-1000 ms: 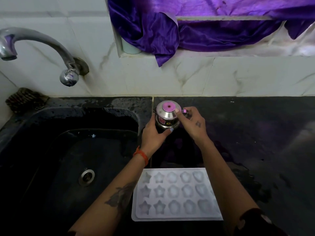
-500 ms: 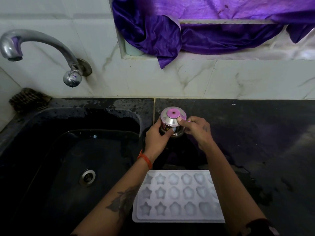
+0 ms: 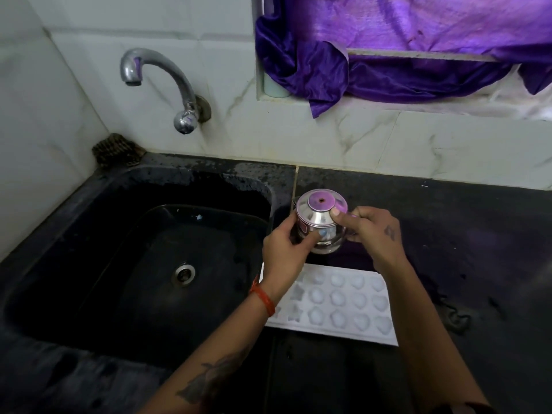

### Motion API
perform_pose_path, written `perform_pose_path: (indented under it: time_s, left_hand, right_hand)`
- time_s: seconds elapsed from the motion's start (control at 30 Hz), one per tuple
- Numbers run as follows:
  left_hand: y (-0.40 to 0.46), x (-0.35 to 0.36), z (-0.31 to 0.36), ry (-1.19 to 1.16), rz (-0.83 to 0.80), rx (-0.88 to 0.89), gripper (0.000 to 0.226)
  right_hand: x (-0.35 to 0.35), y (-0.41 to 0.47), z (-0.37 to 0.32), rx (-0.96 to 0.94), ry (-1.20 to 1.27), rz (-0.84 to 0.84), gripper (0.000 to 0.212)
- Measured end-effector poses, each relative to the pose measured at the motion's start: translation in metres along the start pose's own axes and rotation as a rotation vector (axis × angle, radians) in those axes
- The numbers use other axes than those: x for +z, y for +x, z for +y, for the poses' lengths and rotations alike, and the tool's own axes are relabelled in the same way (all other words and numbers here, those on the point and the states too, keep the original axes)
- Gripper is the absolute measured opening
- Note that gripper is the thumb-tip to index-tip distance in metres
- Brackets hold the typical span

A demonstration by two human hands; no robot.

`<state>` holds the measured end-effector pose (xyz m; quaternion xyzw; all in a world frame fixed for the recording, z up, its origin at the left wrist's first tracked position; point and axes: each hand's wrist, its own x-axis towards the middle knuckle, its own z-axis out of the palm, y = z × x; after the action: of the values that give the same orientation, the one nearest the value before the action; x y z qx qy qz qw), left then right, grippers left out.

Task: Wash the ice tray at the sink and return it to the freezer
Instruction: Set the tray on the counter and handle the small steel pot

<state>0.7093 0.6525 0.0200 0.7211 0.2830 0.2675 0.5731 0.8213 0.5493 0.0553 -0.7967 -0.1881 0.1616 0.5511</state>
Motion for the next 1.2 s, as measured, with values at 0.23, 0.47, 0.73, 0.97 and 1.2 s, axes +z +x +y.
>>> perform_pose_path:
  time_s: [0.23,0.47,0.73,0.97,1.2]
  left_hand:
    - [-0.055,-0.003,0.002,-0.034,0.037,-0.110,0.040]
    - [-0.082,0.003,-0.004,-0.079,-0.004,-0.184,0.040]
    - [-0.088,0.000,-0.011,-0.181,-0.037,-0.224,0.028]
    - [-0.089,-0.004,-0.013,-0.260,-0.075,-0.246,0.024]
    - [-0.089,-0.008,-0.018,-0.298,-0.108,-0.258,0.041]
  right_hand:
    - [-0.010,-0.044,-0.003,-0.056,-0.129,-0.025,0.033]
    - [-0.011,-0.067,-0.005,-0.074,-0.257,0.006,0.037]
    - [-0.003,-0.077,-0.014,-0.122,-0.410,0.041,0.044]
    - [0.004,-0.081,-0.022,-0.156,-0.541,0.074,0.047]
    - [0.011,-0.083,-0.025,-0.181,-0.609,0.088,0.046]
